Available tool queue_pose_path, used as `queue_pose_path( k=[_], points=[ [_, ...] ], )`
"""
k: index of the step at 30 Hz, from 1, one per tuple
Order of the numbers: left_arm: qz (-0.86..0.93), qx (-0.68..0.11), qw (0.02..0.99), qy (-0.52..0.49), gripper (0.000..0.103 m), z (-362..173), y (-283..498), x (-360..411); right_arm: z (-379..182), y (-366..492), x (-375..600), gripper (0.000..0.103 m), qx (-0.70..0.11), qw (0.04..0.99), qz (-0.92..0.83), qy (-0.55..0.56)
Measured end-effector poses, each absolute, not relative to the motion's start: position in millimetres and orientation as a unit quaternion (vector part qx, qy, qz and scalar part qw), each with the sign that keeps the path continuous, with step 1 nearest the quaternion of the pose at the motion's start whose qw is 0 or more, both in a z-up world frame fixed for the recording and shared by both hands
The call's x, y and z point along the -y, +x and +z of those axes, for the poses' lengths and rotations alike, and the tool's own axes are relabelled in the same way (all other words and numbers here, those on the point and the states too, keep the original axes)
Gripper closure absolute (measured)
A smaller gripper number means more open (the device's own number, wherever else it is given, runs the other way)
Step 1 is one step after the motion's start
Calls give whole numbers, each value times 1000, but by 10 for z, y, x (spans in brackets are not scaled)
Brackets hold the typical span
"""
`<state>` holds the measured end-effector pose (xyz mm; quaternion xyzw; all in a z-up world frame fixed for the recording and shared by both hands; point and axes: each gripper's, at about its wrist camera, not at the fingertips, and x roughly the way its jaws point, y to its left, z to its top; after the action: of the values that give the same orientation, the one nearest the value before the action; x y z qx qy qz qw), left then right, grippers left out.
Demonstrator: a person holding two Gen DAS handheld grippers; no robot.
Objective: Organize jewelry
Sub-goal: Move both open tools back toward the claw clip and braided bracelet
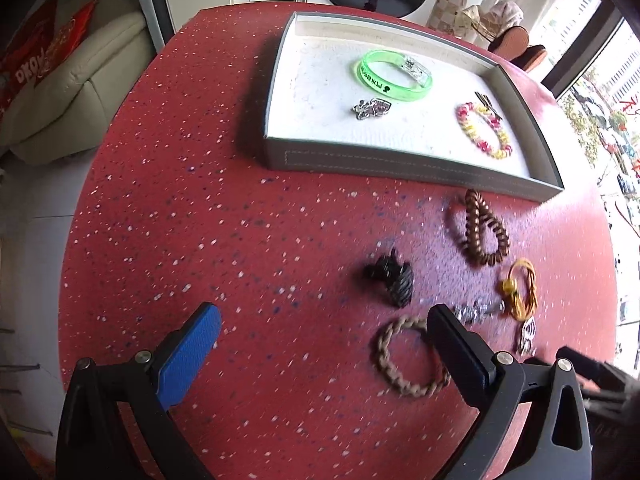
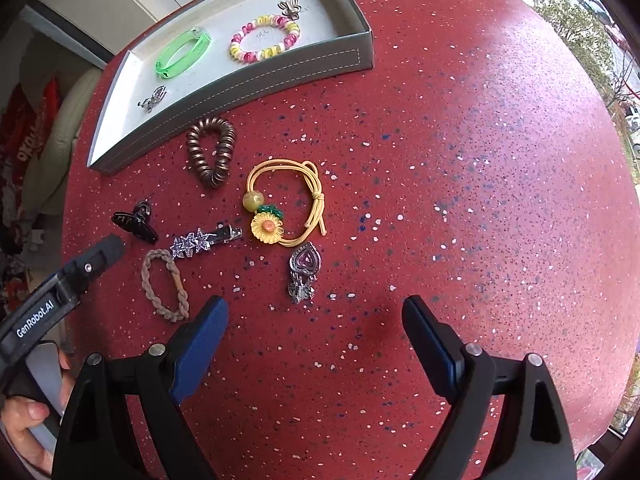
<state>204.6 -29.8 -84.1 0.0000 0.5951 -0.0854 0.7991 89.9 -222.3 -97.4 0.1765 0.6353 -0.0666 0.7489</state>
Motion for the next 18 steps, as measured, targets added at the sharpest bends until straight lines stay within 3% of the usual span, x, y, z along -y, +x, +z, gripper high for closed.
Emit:
queue_pose_path(
  k=[7, 10, 16, 18],
  points=[
    [-82, -587, 806, 8, 0, -871, 2124, 425, -1035, 986, 2158, 13, -630, 753, -85, 171],
    [-76, -582, 809, 9, 0, -877, 2148, 451, -1072, 1012, 2133, 18, -631, 752, -97, 162],
    [-68, -584, 809, 21, 0, -935, 2188, 535, -1112, 1100, 1908, 41, -627, 763, -114, 108],
    [-71, -583, 809, 25, 10, -952, 2189, 561, -1101, 1089, 1834, 55, -626, 765, -118, 92]
  ],
)
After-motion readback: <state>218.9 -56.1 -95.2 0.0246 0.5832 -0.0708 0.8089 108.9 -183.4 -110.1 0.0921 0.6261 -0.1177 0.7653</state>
